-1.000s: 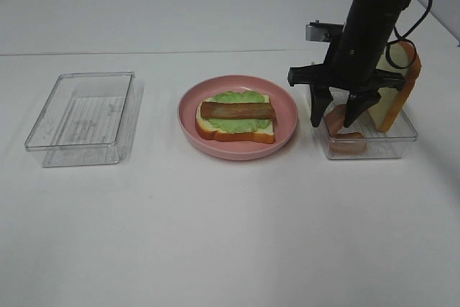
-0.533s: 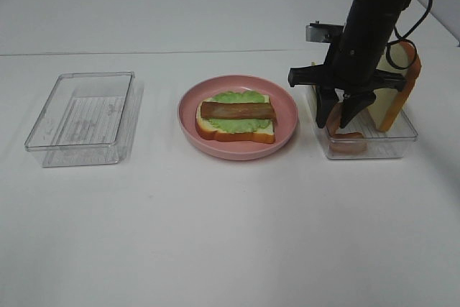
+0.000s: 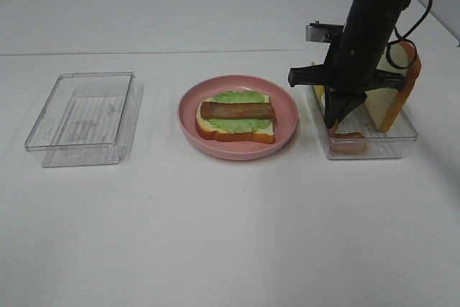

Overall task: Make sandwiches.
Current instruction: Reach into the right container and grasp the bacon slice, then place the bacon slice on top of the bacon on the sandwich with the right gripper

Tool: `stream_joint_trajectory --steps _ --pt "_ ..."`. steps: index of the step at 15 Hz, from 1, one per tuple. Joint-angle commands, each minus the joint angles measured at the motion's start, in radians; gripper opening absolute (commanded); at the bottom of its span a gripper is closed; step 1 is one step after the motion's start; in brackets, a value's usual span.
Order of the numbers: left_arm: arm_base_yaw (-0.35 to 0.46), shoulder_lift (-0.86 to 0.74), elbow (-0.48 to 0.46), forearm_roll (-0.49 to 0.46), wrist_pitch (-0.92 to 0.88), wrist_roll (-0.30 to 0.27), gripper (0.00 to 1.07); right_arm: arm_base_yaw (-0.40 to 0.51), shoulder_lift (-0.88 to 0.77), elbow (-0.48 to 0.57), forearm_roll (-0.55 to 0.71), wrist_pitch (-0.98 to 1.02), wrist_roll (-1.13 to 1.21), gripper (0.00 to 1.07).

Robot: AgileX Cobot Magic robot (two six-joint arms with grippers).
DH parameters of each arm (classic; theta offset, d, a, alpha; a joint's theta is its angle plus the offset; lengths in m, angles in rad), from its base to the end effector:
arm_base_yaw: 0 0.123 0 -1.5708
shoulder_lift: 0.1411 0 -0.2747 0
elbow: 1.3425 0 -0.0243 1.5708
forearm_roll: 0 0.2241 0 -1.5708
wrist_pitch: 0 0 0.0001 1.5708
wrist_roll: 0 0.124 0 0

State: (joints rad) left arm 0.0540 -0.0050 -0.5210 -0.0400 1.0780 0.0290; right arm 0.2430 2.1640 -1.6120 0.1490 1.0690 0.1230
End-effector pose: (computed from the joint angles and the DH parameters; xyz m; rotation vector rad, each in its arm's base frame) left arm 0.0081 -0.0039 0.2535 -0.0226 2.0348 0.0044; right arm 0.3847 0.1120 0.1253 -0.0791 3.1210 0.2133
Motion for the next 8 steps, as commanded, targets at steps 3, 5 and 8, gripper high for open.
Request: stream_joint_trajectory --steps 3,5,8 --pt "-0.005 -0.023 0.002 -0.001 -0.004 -0.006 0.98 -0.005 -0.028 0.003 -0.015 0.008 -0.008 0.00" --pt "-0.005 -0.023 0.002 -0.001 -0.004 -0.006 0.98 -0.005 -0.065 0.003 -0.015 0.033 -0.008 0.00" --pt "-0.005 -0.023 0.002 -0.001 -0.004 -0.006 0.98 -0.005 -0.178 0.003 -0.015 0.093 -0.016 0.00"
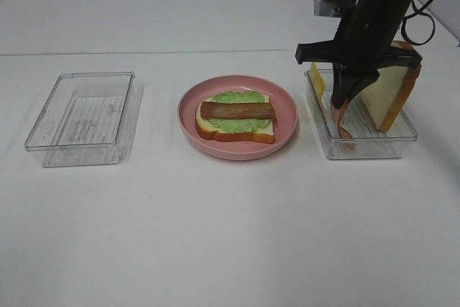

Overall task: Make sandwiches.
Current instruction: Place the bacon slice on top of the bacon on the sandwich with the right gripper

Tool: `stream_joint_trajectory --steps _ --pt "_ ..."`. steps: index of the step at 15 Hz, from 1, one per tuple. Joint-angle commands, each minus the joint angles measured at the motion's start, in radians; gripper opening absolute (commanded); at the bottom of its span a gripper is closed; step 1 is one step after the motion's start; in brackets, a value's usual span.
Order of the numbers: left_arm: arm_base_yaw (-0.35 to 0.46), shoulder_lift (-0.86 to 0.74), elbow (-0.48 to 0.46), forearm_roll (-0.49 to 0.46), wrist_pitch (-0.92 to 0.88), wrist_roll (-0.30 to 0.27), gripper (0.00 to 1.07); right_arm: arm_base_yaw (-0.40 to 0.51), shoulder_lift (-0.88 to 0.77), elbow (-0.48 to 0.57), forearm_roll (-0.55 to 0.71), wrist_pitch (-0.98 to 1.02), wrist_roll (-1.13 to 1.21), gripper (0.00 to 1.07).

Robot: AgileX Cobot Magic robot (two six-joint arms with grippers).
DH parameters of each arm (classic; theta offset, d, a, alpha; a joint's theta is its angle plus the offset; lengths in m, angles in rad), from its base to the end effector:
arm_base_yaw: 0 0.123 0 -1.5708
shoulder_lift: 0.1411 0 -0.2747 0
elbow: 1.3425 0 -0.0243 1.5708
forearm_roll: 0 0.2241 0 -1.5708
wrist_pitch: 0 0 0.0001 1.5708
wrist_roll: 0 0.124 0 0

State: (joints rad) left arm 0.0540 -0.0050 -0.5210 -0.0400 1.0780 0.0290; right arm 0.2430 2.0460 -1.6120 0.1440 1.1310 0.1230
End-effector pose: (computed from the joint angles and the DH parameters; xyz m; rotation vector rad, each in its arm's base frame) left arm 0.0081 -0.0039 0.2535 -0.0226 2.0348 0.0044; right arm 0.3743 0.1094 0.1715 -0.0991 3.0646 0.2269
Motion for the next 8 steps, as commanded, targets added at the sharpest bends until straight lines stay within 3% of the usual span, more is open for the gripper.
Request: stream_joint_trajectory --steps 1,5,8 --pt "-0.005 -0.023 0.002 -0.001 -0.004 -0.006 0.98 -0.003 -0.134 0.003 -0.005 0.031 -0.025 0.00" --pt "-0.005 -0.023 0.002 -0.001 -0.004 -0.006 0.98 -0.003 -0.274 0.003 0.006 -0.059 -0.025 0.00" --pt "-0.005 -0.023 0.002 -0.001 -0.004 -0.006 0.98 0.005 -0.276 0.003 0.197 -0.165 -0.094 0.00"
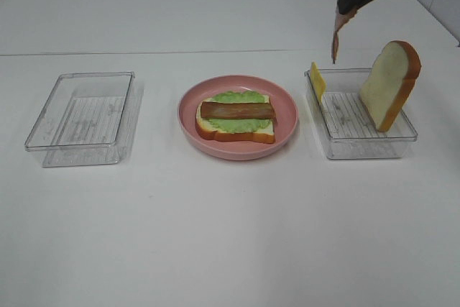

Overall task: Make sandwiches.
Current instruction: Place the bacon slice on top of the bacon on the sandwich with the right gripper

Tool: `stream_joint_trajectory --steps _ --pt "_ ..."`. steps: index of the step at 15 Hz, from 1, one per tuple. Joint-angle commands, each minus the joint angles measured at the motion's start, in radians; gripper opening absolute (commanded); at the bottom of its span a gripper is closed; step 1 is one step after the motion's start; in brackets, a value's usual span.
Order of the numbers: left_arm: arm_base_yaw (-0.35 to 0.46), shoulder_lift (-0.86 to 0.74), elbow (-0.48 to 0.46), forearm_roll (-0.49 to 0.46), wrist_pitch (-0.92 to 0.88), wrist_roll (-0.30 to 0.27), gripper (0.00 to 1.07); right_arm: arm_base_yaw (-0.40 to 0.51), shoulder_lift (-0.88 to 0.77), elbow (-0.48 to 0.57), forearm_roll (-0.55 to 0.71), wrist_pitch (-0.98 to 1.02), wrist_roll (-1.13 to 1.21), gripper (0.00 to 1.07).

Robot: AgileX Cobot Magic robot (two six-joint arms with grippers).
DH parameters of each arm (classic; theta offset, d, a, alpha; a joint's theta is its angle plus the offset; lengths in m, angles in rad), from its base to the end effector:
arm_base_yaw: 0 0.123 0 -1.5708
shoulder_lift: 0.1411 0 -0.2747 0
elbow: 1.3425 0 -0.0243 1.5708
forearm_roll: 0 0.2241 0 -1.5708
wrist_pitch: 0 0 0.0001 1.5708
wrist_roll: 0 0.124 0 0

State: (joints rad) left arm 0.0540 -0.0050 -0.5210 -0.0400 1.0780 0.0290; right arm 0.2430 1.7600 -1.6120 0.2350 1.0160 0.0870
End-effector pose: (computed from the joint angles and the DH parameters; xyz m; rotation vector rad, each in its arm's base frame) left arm 0.0081 -0.0039 0.2535 -0.0226 2.0348 0.0044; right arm 0.3563 0.1136 0.2872 -0.1095 2.6612 0.4148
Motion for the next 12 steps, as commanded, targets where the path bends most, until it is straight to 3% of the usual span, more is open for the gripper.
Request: stream_joint_trajectory --steps 1,6,9,12 --pt "-0.005 -0.023 0.002 -0.001 -0.004 -0.006 0.98 0.021 0.036 0.003 0.245 -0.112 -0.144 0.00" --pt "-0.005 -0.023 0.002 -0.001 -0.004 -0.006 0.98 0.089 0.194 0.003 0.712 -0.142 -0.410 0.00" --pt "-0.005 -0.023 0.002 -0.001 -0.004 -0.006 0.98 0.137 0.290 0.003 0.817 -0.169 -0.493 0.00" --pt "-0.005 -0.023 0.002 -0.001 -0.004 -0.006 0.98 0.149 0.373 -0.026 0.828 -0.180 -0.511 0.00"
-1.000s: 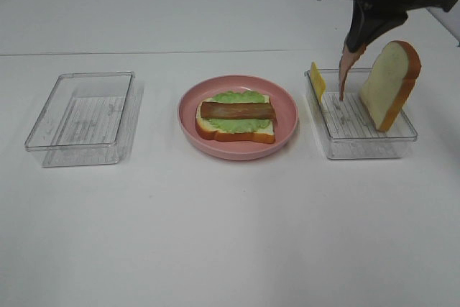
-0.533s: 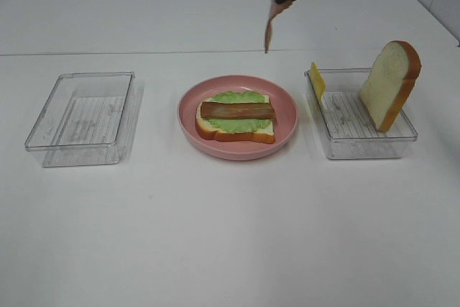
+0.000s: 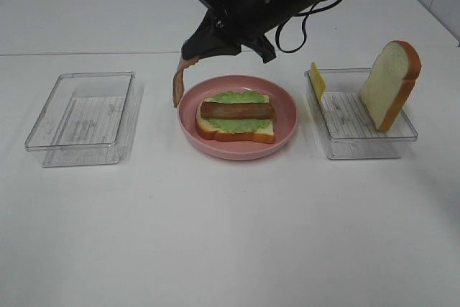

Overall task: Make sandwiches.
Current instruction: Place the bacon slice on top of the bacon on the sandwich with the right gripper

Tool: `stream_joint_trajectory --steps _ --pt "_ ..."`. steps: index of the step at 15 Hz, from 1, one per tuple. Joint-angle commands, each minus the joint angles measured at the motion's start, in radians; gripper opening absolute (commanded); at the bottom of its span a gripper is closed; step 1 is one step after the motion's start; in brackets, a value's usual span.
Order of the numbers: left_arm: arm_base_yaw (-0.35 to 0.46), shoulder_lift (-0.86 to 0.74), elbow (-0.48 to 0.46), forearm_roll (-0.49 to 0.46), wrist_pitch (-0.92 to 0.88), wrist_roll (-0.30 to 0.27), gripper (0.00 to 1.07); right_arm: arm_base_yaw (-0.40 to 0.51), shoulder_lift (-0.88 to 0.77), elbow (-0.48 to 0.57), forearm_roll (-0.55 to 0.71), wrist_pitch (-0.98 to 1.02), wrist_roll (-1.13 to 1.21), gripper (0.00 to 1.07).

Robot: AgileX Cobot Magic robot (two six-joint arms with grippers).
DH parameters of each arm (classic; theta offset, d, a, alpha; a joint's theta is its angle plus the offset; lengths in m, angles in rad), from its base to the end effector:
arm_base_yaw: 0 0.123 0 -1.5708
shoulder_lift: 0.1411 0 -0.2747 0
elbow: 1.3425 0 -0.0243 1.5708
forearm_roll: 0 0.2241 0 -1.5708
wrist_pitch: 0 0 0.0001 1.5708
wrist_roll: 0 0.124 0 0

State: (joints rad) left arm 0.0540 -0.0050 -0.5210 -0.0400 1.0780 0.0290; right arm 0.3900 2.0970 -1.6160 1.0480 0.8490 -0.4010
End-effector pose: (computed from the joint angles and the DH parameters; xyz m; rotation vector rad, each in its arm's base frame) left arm 0.0081 -0.0039 0.2535 -0.0226 2.0348 0.0044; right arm 0.3800 0.2435 0.2009 -0.2442 2.5669 1.2216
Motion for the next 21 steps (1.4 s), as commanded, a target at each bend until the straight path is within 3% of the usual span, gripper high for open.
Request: stream_joint_trajectory --steps 1,5,6,12,14,18,19,20,21 --pt "-0.005 -0.023 0.002 -0.001 -0.004 -0.006 0.98 0.001 0.101 -0.088 -0.004 -0.001 -0.023 0.00" --pt "-0.005 -0.023 0.002 -0.001 -0.004 -0.006 0.98 -0.003 0.143 -0.135 -0.135 0.007 0.031 0.00" --pt "-0.005 -0.023 0.002 -0.001 -0.004 -0.006 0.98 -0.022 0.146 -0.135 -0.284 0.005 0.099 0.00" --pt "-0.005 -0.023 0.002 0.000 -0.004 -0.006 0.98 -0.048 0.143 -0.135 -0.592 -0.005 0.260 0.00" --pt "-0.005 -0.023 0.002 0.000 -0.004 -0.006 0.98 -0.048 0.148 -0.135 -0.650 -0.006 0.301 0.00" --pt "-0.005 -0.023 0.002 0.000 -0.004 -0.006 0.98 -0.048 0.148 -0.135 -0.648 -0.024 0.300 0.00" --pt "-0.005 -0.023 0.002 0.000 -0.004 -0.006 0.98 -0.048 0.148 -0.135 -0.648 -0.024 0.298 0.06" --pt "-0.005 -0.023 0.002 0.000 -0.004 -0.006 0.98 -0.048 0.148 -0.135 -0.648 -0.026 0.297 0.22" --pt "-0.005 -0.023 0.002 0.000 -0.004 -0.006 0.98 -0.048 0.146 -0.135 -0.648 -0.024 0.301 0.47"
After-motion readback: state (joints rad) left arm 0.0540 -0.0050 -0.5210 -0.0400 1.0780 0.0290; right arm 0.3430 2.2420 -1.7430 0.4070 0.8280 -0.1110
